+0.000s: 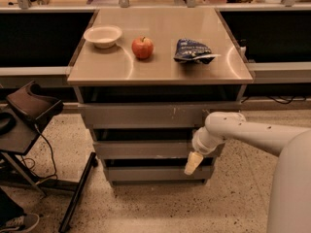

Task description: Open middle drawer

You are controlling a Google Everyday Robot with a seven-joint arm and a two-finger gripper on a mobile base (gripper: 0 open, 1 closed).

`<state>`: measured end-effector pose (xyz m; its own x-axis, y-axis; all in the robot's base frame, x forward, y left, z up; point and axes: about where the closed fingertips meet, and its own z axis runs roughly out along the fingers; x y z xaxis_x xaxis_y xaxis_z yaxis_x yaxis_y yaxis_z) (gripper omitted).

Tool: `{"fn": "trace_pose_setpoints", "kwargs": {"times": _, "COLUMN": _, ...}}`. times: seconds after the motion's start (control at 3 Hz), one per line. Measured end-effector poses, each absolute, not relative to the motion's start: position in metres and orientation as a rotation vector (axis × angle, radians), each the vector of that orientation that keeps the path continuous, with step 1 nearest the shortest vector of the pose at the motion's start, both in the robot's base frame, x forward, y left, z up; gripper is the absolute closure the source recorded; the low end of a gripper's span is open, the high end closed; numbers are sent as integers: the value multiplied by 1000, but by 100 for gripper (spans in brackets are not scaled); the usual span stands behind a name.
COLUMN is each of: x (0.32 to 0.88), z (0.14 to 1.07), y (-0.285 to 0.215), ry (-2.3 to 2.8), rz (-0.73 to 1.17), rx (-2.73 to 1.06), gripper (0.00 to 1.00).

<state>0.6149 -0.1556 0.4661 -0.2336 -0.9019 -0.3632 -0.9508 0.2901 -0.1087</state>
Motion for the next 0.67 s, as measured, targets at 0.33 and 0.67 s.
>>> {"fn": "trace_pose_setpoints", "kwargs": {"times": 0.33, "x": 625, "z": 447, "y": -153, "ry": 2243, "rz": 192, "rx": -1609, "gripper": 0}}
{"fn": "trace_pose_setpoints", "kwargs": {"times": 0.67, "x": 651, "z": 403, "y": -145, "ry": 2328, "rz": 161, "rx": -1493, "gripper": 0}}
